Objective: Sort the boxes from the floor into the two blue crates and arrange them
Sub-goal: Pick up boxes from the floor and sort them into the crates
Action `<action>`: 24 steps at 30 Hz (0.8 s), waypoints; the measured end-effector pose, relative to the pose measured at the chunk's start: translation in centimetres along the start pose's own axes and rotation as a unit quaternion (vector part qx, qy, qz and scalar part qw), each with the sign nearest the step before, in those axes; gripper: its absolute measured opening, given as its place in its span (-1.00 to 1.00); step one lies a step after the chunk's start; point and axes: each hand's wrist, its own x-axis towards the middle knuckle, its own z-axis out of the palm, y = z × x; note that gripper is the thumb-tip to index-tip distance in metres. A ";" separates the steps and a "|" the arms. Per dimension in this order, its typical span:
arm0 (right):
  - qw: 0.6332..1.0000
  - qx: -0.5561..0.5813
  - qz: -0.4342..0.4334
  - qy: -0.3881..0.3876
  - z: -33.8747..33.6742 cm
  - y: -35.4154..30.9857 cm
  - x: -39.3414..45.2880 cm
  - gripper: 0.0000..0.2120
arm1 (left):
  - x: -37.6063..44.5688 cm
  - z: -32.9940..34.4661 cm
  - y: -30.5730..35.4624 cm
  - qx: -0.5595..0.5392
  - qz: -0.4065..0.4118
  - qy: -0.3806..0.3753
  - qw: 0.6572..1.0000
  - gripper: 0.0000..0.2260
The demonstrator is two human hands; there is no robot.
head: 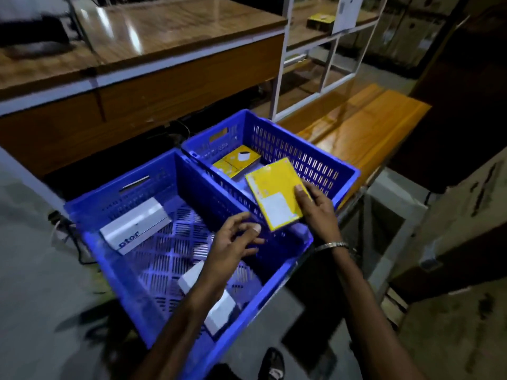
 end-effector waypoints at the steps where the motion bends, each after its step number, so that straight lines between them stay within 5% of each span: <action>1: 0.999 -0.040 -0.012 0.017 -1.4 0.4 2.1 -0.71 | 0.8 1.1 -0.2 0.013 0.004 -0.004 1.000 -0.72; 4: 0.978 -0.207 -0.018 -0.014 -4.4 2.0 7.3 -0.65 | 2.4 3.4 -1.5 0.084 0.031 0.014 0.996 -0.76; 6: 0.947 -0.305 0.003 -0.106 -4.6 3.3 9.4 -0.63 | 3.2 3.9 -2.6 0.168 0.070 0.036 0.983 -0.77; 9: 0.849 -0.477 0.028 -0.228 -3.9 3.9 10.7 -0.54 | 4.0 4.3 -3.7 0.293 0.124 0.043 0.947 -0.77; 11: 0.800 -0.559 0.005 -0.218 -3.4 4.1 10.9 -0.62 | 4.2 4.3 -4.0 0.368 0.139 0.025 0.919 -0.80; 18: 0.929 -0.333 -0.155 0.046 -5.6 4.5 4.7 -0.84 | 2.7 4.4 -3.9 0.388 0.151 0.006 0.909 -0.83; 21: 0.937 -0.278 -0.162 0.137 -6.9 4.2 -0.3 -0.90 | 0.6 5.3 -3.2 0.355 0.197 0.032 0.914 -0.86; 24: 0.929 -0.280 -0.128 0.207 -7.7 4.8 -5.6 -0.89 | -2.0 6.5 -2.9 0.280 0.193 -0.033 0.940 -0.87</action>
